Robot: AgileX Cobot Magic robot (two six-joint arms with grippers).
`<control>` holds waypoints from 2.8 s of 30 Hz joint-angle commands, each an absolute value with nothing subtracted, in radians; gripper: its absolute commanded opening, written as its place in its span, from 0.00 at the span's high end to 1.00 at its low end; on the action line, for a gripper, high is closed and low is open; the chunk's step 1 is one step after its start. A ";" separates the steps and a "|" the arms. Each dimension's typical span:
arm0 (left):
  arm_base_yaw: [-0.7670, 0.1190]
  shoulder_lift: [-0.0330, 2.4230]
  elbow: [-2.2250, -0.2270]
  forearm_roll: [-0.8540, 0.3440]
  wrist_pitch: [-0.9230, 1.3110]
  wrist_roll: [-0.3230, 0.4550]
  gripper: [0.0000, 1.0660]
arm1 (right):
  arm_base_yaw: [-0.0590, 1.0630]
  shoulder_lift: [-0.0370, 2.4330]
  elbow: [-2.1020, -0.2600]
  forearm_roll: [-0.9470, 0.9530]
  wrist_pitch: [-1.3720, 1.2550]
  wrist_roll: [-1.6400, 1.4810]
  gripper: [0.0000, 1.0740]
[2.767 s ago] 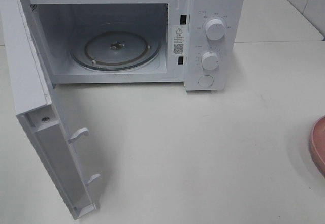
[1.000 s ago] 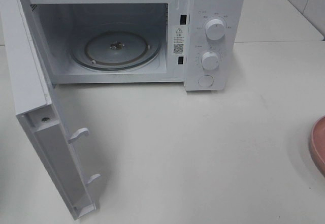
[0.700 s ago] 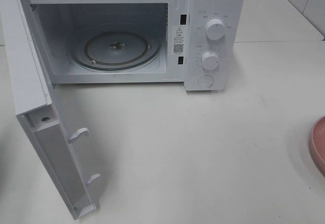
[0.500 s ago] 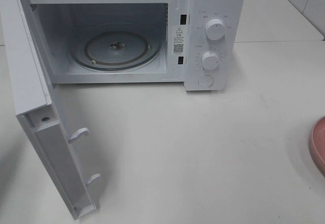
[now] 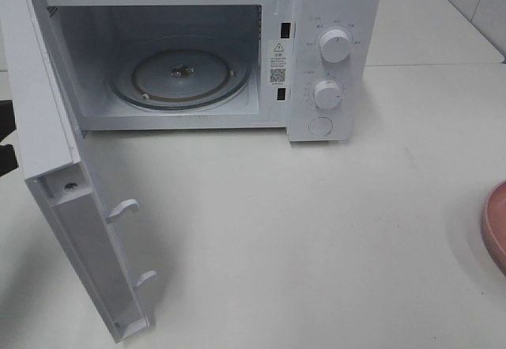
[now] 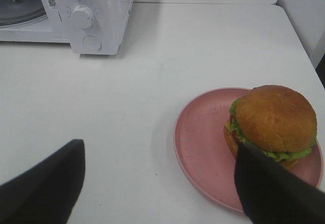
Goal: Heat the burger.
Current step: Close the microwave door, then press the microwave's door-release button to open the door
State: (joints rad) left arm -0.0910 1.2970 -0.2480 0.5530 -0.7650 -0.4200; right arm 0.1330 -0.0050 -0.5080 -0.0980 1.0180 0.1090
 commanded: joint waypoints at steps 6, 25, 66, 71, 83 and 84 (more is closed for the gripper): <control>-0.235 1.359 -0.260 0.355 -0.813 -0.307 1.00 | 0.126 -0.030 -0.504 -0.094 1.006 0.102 0.29; -0.616 1.671 -0.514 -0.111 -0.887 -0.036 1.00 | 0.126 -0.030 -0.504 -0.094 1.006 0.102 0.30; -0.664 2.062 -1.165 -0.322 -0.774 0.095 1.00 | 0.126 -0.030 -0.504 -0.094 1.006 0.102 0.30; -0.684 2.033 -1.162 -0.299 -0.685 0.096 1.00 | 0.126 -0.030 -0.504 -0.094 1.006 0.102 0.30; -0.797 1.911 -1.044 -0.301 -0.316 0.099 0.78 | 0.126 -0.030 -0.504 -0.094 1.006 0.102 0.30; -0.804 1.901 -1.044 -0.301 -0.202 0.099 0.51 | 0.126 -0.030 -0.504 -0.094 1.006 0.102 0.30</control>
State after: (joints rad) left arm -0.7920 1.9230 -1.0490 -0.2940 -0.3390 0.1060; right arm 0.1330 -0.0050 -0.5080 -0.0970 1.0180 0.1090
